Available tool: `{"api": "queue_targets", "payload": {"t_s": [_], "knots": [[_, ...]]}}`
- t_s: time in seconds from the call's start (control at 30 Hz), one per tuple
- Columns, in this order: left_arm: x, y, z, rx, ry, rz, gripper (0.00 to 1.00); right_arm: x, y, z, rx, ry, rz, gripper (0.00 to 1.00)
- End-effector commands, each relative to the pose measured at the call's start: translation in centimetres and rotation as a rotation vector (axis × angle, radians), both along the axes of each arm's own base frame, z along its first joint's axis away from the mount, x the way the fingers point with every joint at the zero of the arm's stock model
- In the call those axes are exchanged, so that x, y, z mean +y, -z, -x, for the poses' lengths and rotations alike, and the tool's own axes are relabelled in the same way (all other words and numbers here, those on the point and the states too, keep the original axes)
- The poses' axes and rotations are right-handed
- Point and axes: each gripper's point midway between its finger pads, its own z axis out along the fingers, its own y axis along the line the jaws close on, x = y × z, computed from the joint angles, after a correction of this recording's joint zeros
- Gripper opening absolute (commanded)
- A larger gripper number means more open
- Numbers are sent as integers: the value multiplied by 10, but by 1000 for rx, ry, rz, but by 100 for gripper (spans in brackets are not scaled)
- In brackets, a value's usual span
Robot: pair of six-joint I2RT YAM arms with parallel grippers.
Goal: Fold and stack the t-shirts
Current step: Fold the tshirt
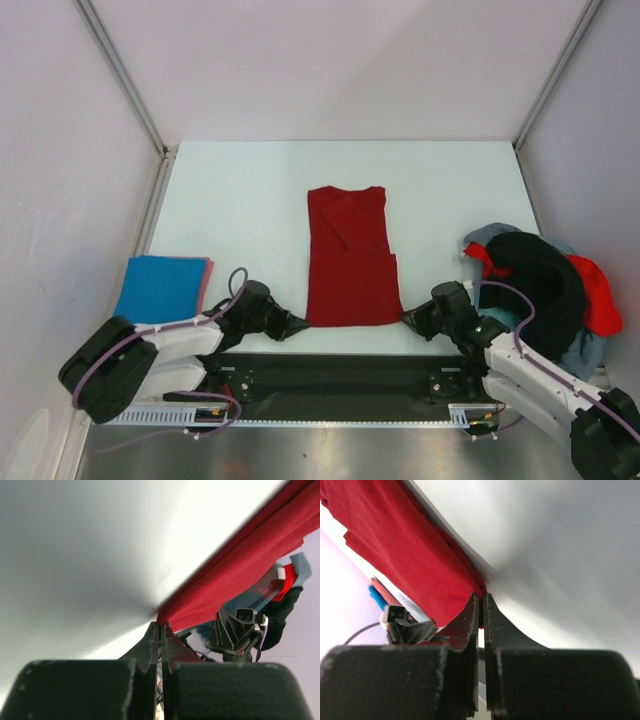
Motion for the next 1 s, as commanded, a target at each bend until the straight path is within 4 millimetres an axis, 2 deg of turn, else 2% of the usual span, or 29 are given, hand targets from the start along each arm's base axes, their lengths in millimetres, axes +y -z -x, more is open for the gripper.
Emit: {"api": "queue_targets", "payload": {"t_s": [0.0,0.07,0.1,0.13,0.17,0.2,0.23,0.27,0.33,0.37,0.4,0.43,0.47,0.57,0.6,0.63,0.67,0.73,0.77,0.8,0.83,0.87,0.9,0.93,0.97], "knots": [[13,4,24,93,0,-40,0,-13,4,19,44,-44,82,0],[9,-13,17,45,20,-35,0,-13,-4,20,21,-75,97,0],[12,-20,13,17,11,-58,0,-10,-19,13,-19,-86,87,0],[12,-28,7,-36,30,-76,0,-8,-25,10,-37,-98,92,0],[15,-36,-4,-90,21,-97,0,-7,-30,7,-60,-125,110,0],[12,-56,-19,-161,19,-103,0,-4,-42,-3,-84,-139,118,0],[17,-57,-31,-220,46,-165,0,0,-48,-9,-92,-160,109,0],[17,-78,-50,-273,32,-170,0,1,-57,-18,-134,-199,138,0],[21,-87,-67,-345,52,-234,0,7,-74,-39,-150,-236,171,0],[18,-103,-82,-394,50,-240,1,3,-81,-54,-174,-226,176,0],[18,-107,-88,-415,62,-264,0,4,-84,-63,-187,-264,201,0],[20,-112,-97,-459,81,-309,0,9,-97,-81,-201,-278,197,0],[16,-125,-108,-493,89,-325,0,4,-99,-93,-198,-273,208,0],[15,-143,-133,-576,102,-402,0,2,-117,-134,-231,-290,228,0],[16,-148,-139,-605,115,-429,0,4,-121,-142,-243,-309,220,0],[17,-150,-147,-615,113,-451,1,7,-125,-159,-247,-310,214,0],[17,-165,-158,-650,100,-462,0,6,-126,-167,-249,-313,211,0],[21,-163,-176,-654,102,-507,0,5,-128,-185,-253,-320,198,0],[19,-176,-187,-683,90,-500,0,5,-128,-200,-250,-320,195,0],[19,-166,-196,-669,109,-522,0,7,-131,-207,-258,-328,186,0],[22,-167,-207,-671,101,-530,0,7,-132,-214,-264,-335,190,0],[20,-175,-220,-685,97,-527,0,8,-134,-228,-271,-336,190,0],[16,-175,-226,-685,121,-511,0,6,-135,-235,-272,-332,187,0],[18,-158,-238,-644,135,-519,0,7,-133,-241,-276,-342,190,0],[18,-166,-250,-655,128,-517,0,7,-135,-248,-283,-344,190,0]]}}
